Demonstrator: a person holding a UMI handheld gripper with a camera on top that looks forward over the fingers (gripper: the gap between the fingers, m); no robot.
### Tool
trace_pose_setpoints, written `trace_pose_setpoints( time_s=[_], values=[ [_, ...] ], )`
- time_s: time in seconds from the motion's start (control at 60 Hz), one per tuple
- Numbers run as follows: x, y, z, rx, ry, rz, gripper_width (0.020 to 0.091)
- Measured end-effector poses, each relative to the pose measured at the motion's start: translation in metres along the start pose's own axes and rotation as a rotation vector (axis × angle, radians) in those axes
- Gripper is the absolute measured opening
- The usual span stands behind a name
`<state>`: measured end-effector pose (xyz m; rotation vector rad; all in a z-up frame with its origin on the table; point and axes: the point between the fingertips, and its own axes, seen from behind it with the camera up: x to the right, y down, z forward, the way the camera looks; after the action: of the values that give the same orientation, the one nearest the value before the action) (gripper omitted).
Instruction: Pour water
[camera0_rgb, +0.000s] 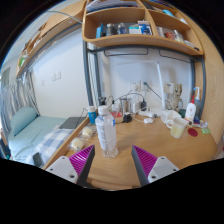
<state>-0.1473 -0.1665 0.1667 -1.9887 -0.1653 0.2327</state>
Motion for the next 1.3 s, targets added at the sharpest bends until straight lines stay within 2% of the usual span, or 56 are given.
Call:
trace_pose_setpoints(
  time_s=[0.133,0.2,0.4,0.55,0.65,0.683,0.7,0.733,0.933,1.133,1.3],
  values=[
    [-0.014,0.005,0.051,-0.009,0.003,-0.016,0.0762],
    [-0.050,0.035,0.086,0.001,0.016,-0.002,0.0762],
    [-0.054,0.025,0.135,0.047,0.045,-0.008,0.0772],
    [-0.057,0.013,0.161,0.111,0.066,-0.030,0.0768],
    [-0.055,0.006,0.173,0.168,0.089,-0.018,0.0678],
    [-0.051,0.006,0.176,0.181,0.102,-0.031,0.0613],
    [-0.050,0.006,0.177,0.183,0.108,-0.039,0.0555],
    [-0.053,0.006,0.178,0.192,0.100,-0.048,0.0548],
    [-0.053,0.003,0.181,0.216,0.096,-0.042,0.0369],
    [-0.053,0.000,0.182,0.183,0.046,0.000,0.0364],
    [-0.022,-0.020,0.186,0.152,0.016,0.166,0.0364]
  ],
)
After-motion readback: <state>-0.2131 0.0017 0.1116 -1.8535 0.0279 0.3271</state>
